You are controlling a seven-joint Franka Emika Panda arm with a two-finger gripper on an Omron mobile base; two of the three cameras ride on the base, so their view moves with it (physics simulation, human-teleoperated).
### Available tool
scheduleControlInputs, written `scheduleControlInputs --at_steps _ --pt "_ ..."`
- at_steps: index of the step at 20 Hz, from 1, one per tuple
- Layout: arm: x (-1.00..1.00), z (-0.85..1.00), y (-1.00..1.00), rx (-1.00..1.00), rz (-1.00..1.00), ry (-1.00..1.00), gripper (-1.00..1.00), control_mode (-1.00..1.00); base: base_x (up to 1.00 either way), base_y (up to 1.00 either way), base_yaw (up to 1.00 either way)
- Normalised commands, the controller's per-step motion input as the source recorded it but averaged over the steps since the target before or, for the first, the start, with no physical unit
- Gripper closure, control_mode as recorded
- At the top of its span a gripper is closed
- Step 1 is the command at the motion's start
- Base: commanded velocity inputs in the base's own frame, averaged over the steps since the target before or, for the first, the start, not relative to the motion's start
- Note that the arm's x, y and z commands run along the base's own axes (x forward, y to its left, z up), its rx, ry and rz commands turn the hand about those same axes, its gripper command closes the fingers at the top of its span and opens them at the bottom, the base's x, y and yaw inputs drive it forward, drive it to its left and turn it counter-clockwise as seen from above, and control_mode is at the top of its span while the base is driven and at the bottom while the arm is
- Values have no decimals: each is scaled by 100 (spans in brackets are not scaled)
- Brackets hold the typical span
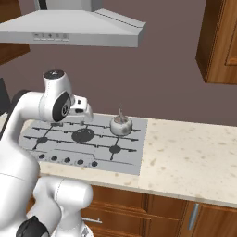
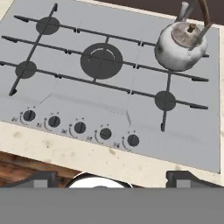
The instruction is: Lower the heat of the kettle.
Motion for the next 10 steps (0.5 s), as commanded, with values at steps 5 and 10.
scheduleControlInputs --at_steps 5,10 --pt "0 -32 0 -5 20 0 -100 -100 0 0 0" --pt "3 -29 8 -23 23 3 -100 -100 0 0 0"
